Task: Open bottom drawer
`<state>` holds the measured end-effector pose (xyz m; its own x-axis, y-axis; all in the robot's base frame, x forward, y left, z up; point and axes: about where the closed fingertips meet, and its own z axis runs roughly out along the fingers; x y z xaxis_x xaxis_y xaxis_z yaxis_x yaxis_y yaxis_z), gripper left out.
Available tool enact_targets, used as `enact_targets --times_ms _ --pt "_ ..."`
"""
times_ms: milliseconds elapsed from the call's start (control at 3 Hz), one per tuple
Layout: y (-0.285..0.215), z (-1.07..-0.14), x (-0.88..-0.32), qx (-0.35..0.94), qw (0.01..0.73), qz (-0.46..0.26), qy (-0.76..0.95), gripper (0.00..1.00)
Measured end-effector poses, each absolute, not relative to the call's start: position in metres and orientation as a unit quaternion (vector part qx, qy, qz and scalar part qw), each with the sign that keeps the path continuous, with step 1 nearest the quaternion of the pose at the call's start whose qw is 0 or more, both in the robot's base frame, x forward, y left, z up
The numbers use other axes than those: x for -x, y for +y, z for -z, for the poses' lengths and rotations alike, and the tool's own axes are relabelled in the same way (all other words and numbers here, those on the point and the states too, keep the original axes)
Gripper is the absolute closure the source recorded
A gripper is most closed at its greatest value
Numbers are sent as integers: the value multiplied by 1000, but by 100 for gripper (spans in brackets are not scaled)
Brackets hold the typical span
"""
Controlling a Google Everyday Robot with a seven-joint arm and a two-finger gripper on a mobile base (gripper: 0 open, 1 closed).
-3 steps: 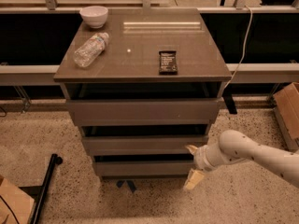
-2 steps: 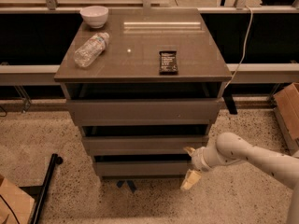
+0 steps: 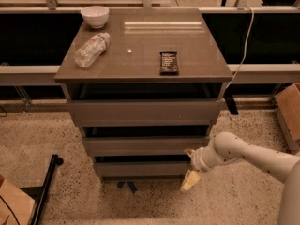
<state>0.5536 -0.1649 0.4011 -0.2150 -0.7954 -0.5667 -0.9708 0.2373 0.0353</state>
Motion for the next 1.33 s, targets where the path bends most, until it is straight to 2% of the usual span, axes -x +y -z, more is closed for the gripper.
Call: enact_targets --times_ms 667,1333 --pt "-161 -354 -547 573 218 -176 770 0" --pt "-169 -307 -557 531 243 -210 784 0"
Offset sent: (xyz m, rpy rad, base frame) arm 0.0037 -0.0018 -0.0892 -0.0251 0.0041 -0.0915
